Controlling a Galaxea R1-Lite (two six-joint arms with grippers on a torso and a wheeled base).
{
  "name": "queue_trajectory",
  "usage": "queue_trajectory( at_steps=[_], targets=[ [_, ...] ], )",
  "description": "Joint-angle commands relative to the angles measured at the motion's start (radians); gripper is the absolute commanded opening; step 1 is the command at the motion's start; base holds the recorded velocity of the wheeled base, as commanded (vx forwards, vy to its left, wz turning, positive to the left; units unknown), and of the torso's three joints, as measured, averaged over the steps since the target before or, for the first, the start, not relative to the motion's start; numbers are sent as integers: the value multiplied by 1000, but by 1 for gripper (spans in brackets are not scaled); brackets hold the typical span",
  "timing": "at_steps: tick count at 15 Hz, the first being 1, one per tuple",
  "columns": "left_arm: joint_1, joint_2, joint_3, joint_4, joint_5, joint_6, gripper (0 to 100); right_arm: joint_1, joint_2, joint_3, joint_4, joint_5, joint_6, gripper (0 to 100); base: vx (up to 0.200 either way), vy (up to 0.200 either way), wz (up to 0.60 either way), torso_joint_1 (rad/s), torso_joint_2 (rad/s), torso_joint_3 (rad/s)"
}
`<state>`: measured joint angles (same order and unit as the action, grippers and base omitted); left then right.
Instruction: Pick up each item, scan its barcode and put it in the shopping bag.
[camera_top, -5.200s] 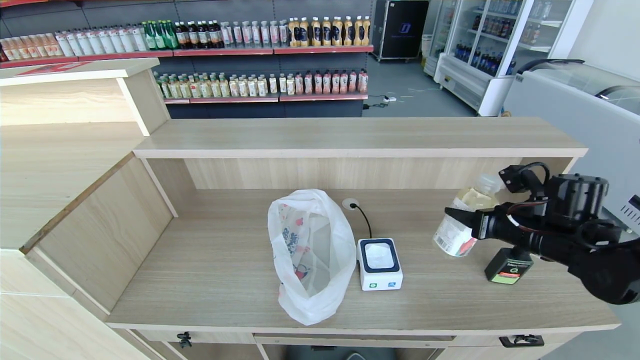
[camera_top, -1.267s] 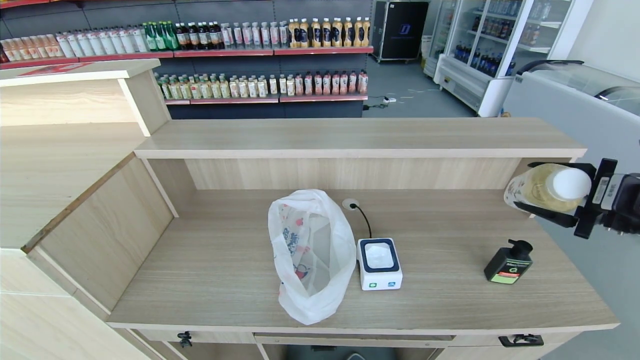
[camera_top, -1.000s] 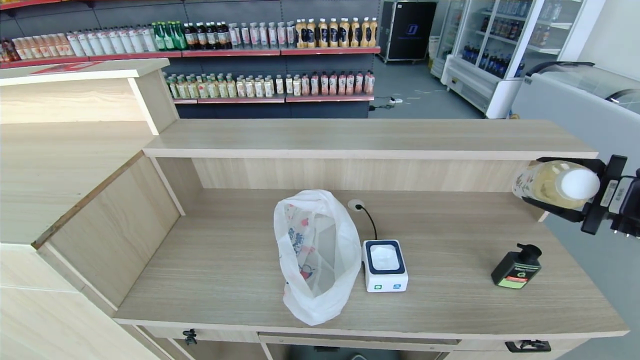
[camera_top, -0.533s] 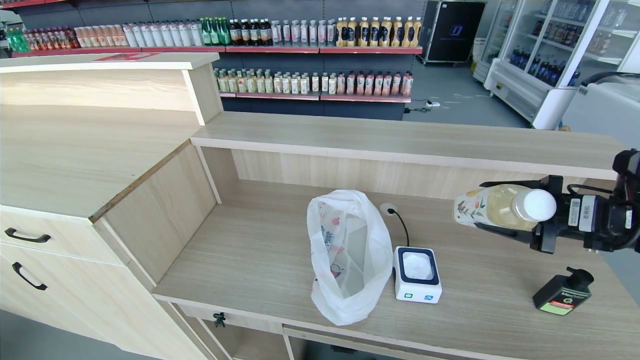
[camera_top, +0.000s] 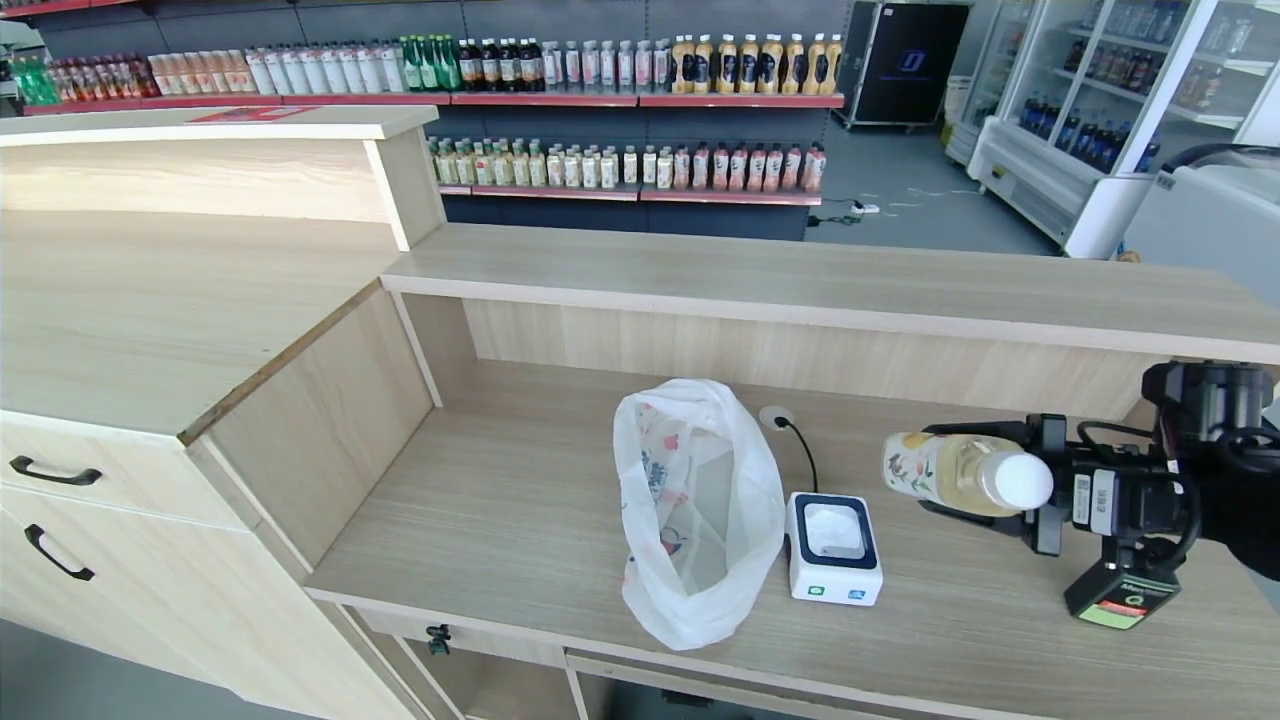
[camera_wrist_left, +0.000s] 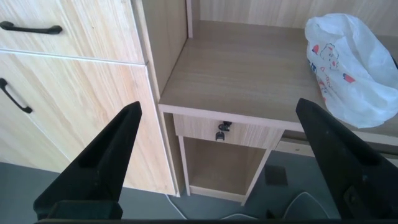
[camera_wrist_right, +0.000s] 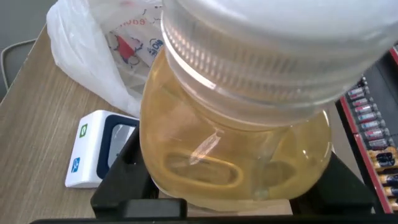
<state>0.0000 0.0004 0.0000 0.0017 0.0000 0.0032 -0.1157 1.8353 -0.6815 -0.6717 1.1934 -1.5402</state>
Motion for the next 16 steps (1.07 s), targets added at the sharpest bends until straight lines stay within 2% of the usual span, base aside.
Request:
queue_trajectory(
  at_steps=[1,4,16],
  targets=[
    [0,0,0,0,0,0,100,4,41,-9,-2,-8,-8,0,0,0,0,0,0,0],
    [0,0,0,0,0,0,100,2,81,-30,-3,-17,-46,0,0,0,0,0,0,0],
    [0,0,0,0,0,0,100,53,232,-138,-6,-18,-44,0,0,0,0,0,0,0]
  ],
)
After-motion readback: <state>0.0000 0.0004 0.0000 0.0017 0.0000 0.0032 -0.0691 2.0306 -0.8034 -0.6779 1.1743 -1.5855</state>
